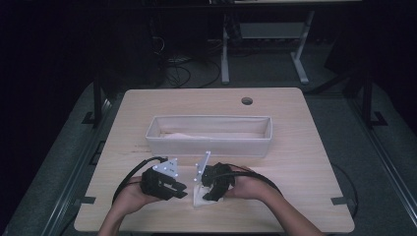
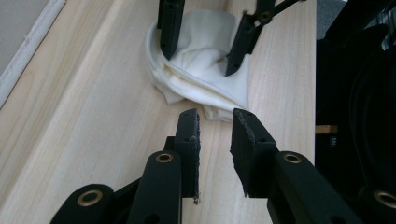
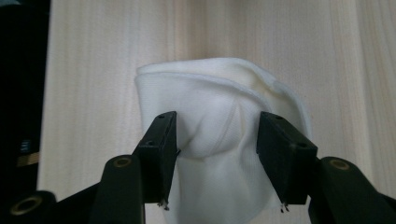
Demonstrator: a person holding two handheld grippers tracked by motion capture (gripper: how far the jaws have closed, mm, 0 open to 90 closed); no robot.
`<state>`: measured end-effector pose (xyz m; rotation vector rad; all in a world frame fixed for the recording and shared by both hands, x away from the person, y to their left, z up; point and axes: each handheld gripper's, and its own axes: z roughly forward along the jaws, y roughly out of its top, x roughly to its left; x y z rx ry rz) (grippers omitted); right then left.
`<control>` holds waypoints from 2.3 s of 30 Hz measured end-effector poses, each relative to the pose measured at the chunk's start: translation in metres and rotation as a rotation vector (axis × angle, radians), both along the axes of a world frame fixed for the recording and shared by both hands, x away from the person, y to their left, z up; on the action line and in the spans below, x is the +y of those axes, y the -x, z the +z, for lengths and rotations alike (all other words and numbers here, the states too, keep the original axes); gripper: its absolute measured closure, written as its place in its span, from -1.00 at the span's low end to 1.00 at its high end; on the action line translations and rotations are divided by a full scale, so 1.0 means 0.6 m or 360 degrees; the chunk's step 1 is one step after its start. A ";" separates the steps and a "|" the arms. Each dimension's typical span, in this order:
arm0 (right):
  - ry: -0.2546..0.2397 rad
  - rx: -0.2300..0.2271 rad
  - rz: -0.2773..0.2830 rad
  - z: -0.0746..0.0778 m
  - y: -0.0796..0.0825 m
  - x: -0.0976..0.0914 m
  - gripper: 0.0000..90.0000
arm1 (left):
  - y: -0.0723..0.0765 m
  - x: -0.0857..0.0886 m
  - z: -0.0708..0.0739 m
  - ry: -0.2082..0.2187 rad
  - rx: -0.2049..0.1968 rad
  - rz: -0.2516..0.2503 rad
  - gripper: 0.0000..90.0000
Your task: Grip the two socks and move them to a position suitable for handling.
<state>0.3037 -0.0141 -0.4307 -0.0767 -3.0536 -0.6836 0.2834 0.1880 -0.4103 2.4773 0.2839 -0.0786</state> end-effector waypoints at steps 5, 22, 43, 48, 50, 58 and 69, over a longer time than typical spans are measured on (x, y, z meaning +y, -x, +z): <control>-0.0046 -0.0014 -0.0004 0.024 0.006 -0.018 0.08 | 0.002 -0.013 -0.004 0.0011 0.0000 -0.0013 0.54; 0.0035 0.0068 -0.0073 -0.004 -0.005 -0.030 0.11 | -0.009 -0.066 -0.035 -0.0088 0.0021 -0.0082 0.55; -0.0070 -0.0060 -0.0143 0.039 0.009 -0.057 0.61 | -0.025 -0.078 -0.045 -0.0146 0.0016 -0.0038 0.56; 0.0005 -0.0066 -0.0176 0.019 -0.005 -0.043 0.83 | -0.027 -0.077 -0.045 -0.0157 0.0013 -0.0046 0.56; 0.0028 -0.0047 -0.0203 0.010 -0.010 -0.040 0.87 | -0.027 -0.076 -0.045 -0.0159 0.0009 -0.0051 0.56; 0.0037 0.0003 -0.0220 -0.005 -0.022 -0.040 0.91 | -0.029 -0.076 -0.045 -0.0159 0.0012 -0.0049 0.56; -0.0081 -0.0054 -0.0165 0.038 0.003 -0.053 0.43 | -0.018 -0.057 -0.019 -0.0096 -0.0030 -0.0020 0.52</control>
